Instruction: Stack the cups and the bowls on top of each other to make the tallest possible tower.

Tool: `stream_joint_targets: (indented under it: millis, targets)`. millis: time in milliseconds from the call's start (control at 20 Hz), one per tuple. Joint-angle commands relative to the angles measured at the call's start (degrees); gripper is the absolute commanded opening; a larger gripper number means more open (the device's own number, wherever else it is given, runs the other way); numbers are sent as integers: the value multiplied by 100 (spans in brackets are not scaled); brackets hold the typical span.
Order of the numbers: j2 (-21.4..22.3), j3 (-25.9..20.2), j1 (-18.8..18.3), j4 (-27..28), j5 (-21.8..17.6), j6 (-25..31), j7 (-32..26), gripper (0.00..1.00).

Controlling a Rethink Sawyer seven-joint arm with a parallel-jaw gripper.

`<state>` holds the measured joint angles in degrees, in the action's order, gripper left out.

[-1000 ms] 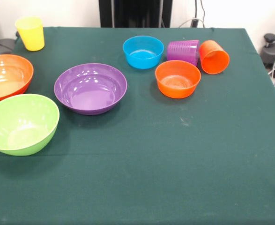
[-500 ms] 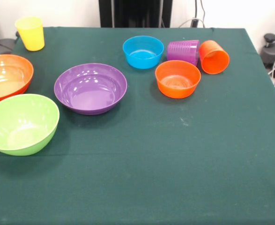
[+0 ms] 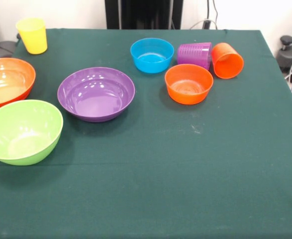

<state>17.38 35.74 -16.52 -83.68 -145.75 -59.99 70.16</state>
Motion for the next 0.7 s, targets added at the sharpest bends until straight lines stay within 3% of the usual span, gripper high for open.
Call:
stream_joint_targets:
  millis: [50,700]
  targets:
    - [-628,-900,-116,427,202,805,371,100]
    - [-906,-674,-802,1249,317,508,1057,100]
